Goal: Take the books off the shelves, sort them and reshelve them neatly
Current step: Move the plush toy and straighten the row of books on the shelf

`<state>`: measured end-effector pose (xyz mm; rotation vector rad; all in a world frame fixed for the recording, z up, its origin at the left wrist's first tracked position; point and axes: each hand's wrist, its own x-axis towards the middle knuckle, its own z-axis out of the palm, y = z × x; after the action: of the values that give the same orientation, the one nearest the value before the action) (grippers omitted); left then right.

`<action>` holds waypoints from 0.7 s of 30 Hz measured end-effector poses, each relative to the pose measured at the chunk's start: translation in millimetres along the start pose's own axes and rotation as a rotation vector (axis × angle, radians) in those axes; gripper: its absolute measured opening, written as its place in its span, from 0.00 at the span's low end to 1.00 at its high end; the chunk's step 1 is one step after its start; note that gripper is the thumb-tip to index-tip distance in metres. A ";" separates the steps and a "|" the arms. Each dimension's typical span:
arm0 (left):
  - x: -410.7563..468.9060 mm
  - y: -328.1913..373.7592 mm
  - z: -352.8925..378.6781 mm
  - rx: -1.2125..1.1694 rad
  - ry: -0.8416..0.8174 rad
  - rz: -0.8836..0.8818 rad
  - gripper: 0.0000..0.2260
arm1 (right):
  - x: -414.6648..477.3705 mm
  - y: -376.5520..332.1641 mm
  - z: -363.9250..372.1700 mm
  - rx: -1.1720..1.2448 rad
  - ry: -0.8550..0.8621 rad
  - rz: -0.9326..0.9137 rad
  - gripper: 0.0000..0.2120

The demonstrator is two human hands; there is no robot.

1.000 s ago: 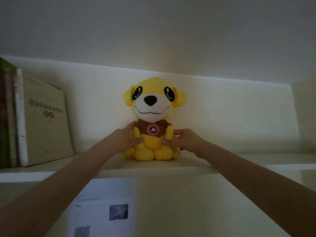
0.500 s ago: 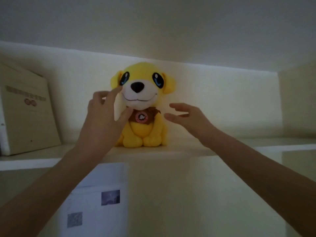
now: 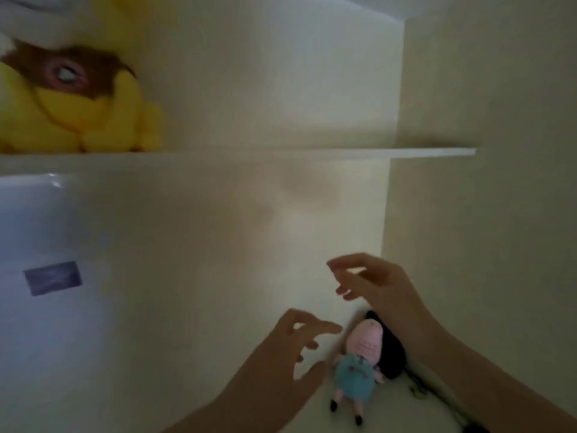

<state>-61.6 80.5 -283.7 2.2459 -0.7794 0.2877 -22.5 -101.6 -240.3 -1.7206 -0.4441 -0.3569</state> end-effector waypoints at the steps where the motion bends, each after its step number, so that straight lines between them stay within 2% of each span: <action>1: 4.0 -21.0 24.5 -0.022 -0.076 -0.103 0.19 | -5.4 35.0 -13.3 -0.028 -0.019 0.150 0.07; 4: 18.2 -79.1 77.7 -0.074 -0.216 -0.345 0.21 | -24.7 138.7 -46.6 -0.086 -0.034 0.543 0.07; 7: 27.1 -119.6 115.0 -0.216 -0.268 -0.527 0.21 | -46.8 213.8 -60.5 -0.143 0.052 0.753 0.21; 10: 28.6 -154.1 148.2 -0.399 -0.308 -0.690 0.38 | -63.7 266.6 -57.1 -0.038 0.153 0.941 0.33; 11: 27.8 -163.4 159.4 -0.378 -0.319 -0.708 0.38 | -67.7 282.6 -54.4 -0.003 0.176 0.989 0.35; 14: 28.2 -188.1 187.2 -0.321 -0.335 -0.712 0.29 | -72.1 321.3 -42.5 0.037 0.220 1.053 0.39; 21: 44.9 -232.6 221.9 -0.388 -0.243 -0.811 0.36 | -54.0 366.6 -14.3 0.183 0.292 1.070 0.40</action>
<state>110.3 31.9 -554.7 2.0424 0.0170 -0.4883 106.0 -181.3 -578.9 -1.4643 0.6428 0.2121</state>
